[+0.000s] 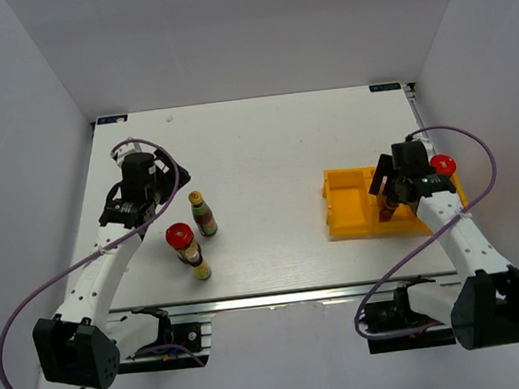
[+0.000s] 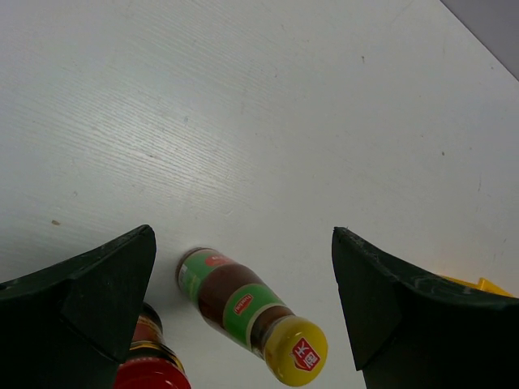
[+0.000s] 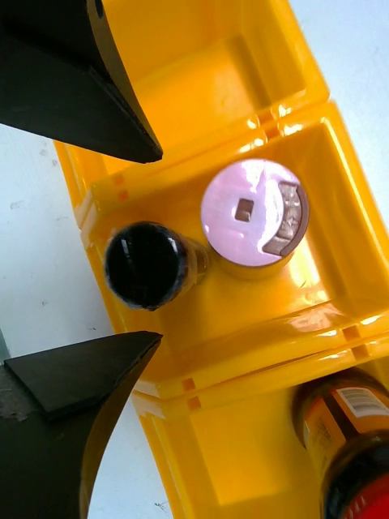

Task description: Organize the condiment bottles

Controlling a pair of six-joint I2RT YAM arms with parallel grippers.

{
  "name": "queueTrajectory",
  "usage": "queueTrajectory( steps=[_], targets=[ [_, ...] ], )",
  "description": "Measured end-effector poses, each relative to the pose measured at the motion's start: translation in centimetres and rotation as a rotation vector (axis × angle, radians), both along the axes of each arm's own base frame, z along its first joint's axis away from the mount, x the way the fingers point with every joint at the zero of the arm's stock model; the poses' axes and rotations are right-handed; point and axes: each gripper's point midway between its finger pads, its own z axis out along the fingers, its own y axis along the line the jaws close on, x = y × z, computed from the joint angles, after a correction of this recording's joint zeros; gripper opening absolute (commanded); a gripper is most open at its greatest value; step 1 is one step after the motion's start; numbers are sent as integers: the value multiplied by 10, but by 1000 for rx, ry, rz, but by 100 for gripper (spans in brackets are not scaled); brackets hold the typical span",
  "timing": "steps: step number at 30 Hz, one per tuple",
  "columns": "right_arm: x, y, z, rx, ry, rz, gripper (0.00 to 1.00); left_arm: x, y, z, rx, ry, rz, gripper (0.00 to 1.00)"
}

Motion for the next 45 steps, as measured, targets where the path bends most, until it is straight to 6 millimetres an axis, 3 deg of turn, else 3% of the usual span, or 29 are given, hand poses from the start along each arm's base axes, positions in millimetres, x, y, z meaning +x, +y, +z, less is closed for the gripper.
queueTrajectory(
  steps=[7,11,13,18,22,26,31,34,37,45],
  targets=[
    [2,6,44,25,-135,49,89,0,-6,10,-22,-5,-27,98],
    [7,34,66,61,-210,205,89,-4,-1,8,-16,21,8,98],
    [10,69,77,81,-251,354,89,-7,4,8,-11,25,38,98],
    [3,185,94,154,-321,767,89,-18,20,23,-8,-13,121,98],
    [-4,266,91,200,-318,1007,89,-30,33,34,-6,-40,193,98],
    [-13,352,87,237,-316,1196,89,-38,43,31,2,-25,254,98],
    [-32,433,76,266,-312,1346,89,-48,53,22,23,20,309,98],
    [-39,464,69,276,-308,1390,89,-52,57,20,33,29,329,98],
    [-36,482,60,259,-304,1384,89,-56,59,23,34,21,341,98],
    [-7,501,36,198,-325,1243,89,-59,63,27,33,1,354,98]
  ],
)
